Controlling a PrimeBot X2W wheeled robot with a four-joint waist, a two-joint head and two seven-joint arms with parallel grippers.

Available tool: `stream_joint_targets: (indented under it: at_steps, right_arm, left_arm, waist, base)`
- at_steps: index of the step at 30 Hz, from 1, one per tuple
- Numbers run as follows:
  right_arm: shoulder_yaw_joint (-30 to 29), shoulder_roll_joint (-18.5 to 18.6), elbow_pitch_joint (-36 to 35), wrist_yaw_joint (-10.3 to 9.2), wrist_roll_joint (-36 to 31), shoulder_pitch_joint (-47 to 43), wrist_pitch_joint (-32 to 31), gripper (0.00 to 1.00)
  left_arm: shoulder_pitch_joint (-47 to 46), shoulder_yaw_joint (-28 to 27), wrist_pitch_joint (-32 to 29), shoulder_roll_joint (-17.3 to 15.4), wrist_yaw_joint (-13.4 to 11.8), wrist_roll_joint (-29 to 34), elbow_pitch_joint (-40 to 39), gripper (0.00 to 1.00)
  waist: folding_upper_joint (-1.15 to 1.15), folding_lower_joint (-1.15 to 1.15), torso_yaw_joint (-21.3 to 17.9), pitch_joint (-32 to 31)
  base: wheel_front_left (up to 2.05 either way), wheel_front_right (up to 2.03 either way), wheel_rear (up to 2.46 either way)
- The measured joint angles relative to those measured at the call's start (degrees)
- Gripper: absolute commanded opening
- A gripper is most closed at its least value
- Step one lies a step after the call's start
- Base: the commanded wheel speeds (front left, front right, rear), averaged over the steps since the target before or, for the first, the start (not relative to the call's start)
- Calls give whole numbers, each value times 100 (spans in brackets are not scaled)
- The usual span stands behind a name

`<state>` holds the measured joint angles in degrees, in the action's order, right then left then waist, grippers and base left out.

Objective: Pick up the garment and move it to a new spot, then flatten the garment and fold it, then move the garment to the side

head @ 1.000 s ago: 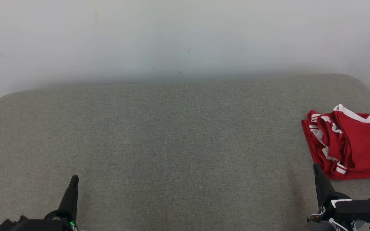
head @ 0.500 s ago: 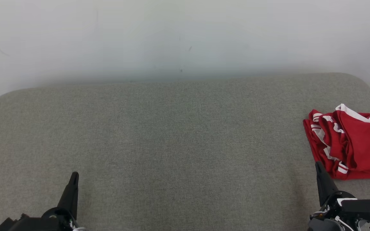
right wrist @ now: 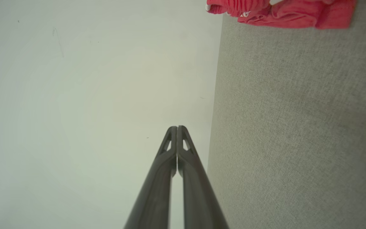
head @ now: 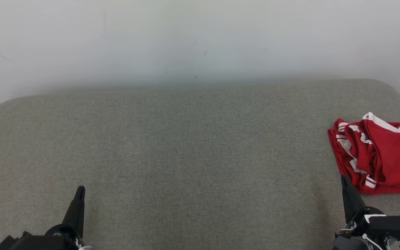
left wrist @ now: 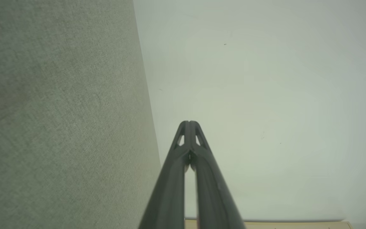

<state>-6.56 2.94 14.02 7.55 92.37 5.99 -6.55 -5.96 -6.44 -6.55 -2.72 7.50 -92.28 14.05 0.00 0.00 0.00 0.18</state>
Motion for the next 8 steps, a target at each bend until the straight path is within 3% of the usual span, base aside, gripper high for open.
stream_joint_targets:
  at_steps: [8]
  right_arm:
    - [0,0,0,0,0,0,0,0]
  left_arm:
    - [0,0,0,0,0,0,0,0]
  waist:
    - [0,0,0,0]
  base:
    - [0,0,0]
